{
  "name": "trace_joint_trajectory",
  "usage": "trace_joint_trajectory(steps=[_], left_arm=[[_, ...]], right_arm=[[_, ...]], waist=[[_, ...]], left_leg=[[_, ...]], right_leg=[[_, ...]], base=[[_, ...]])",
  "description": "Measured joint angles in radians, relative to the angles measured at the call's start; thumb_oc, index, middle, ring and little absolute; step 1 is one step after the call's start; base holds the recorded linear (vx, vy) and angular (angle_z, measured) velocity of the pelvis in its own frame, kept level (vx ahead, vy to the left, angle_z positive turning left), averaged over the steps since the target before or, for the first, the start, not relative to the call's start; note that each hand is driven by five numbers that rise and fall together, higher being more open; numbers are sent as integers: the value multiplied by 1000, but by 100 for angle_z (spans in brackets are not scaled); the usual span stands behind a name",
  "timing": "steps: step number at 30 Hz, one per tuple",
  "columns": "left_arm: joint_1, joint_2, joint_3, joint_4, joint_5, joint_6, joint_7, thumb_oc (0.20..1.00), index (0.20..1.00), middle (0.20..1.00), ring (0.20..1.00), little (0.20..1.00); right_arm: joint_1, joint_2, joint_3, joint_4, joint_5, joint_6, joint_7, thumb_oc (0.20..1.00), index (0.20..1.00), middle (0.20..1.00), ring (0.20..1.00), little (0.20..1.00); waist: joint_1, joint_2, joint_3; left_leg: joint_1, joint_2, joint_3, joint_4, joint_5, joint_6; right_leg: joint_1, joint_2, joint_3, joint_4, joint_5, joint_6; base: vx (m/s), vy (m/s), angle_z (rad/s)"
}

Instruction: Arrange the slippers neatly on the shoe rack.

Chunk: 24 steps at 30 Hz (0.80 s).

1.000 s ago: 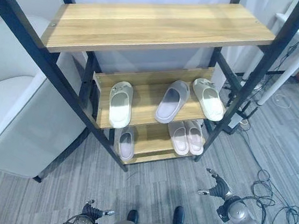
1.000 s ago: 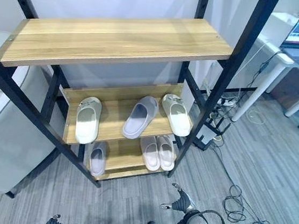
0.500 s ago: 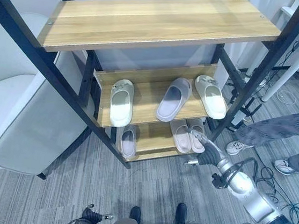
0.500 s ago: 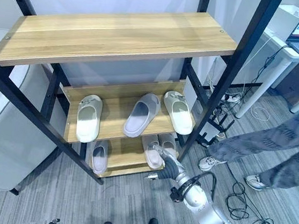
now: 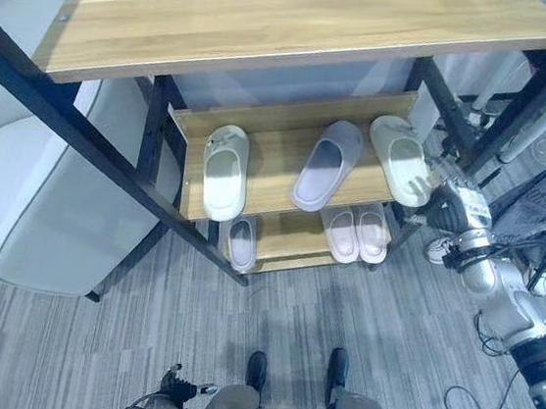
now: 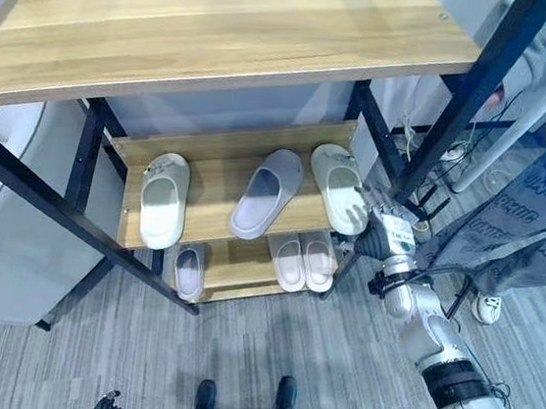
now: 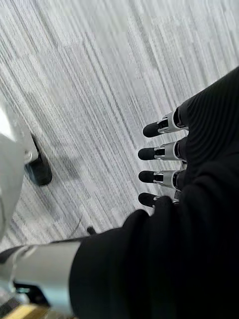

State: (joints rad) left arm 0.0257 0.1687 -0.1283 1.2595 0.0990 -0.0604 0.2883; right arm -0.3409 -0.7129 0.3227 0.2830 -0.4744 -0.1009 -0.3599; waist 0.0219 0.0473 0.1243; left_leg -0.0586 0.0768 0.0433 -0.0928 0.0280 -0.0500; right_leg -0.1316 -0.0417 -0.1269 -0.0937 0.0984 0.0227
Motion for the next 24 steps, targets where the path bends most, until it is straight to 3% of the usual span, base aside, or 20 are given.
trace_joint_trajectory(steps=[7, 12, 20, 24], left_arm=[[-9, 8, -28, -3, -1, -13, 2, 1000, 1000, 1000, 1000, 1000], [-14, 38, -30, -22, -1, -14, 4, 1000, 1000, 1000, 1000, 1000], [-14, 47, -30, -22, -1, -14, 25, 1000, 1000, 1000, 1000, 1000], [-16, 61, -30, -21, -2, -15, 28, 1000, 1000, 1000, 1000, 1000]], right_arm=[[-55, 32, 5, -17, 72, 5, -16, 1000, 1000, 1000, 1000, 1000], [-122, 48, 78, -29, 80, 5, -15, 1000, 1000, 1000, 1000, 1000], [-135, 78, 96, -17, 80, 6, -15, 1000, 1000, 1000, 1000, 1000], [-181, 78, 129, 93, 80, 11, -17, 1000, 1000, 1000, 1000, 1000]], waist=[[10, -6, 26], [34, -51, 47], [54, -87, 45], [58, -105, 43]], left_leg=[[-27, -7, -10, 0, 1, 1], [-32, -9, -21, 0, 1, 2], [-40, -11, -31, 0, 4, 1], [-70, -12, -43, 6, 10, 0]], right_leg=[[-20, -8, -21, 0, -1, 4], [-22, -10, -25, 1, -2, 4], [-22, -12, -40, 1, -2, 4], [-44, -14, -49, 1, 1, 5]], base=[[27, 13, 6], [23, 17, 3], [14, 0, 5], [-7, -2, 10]])
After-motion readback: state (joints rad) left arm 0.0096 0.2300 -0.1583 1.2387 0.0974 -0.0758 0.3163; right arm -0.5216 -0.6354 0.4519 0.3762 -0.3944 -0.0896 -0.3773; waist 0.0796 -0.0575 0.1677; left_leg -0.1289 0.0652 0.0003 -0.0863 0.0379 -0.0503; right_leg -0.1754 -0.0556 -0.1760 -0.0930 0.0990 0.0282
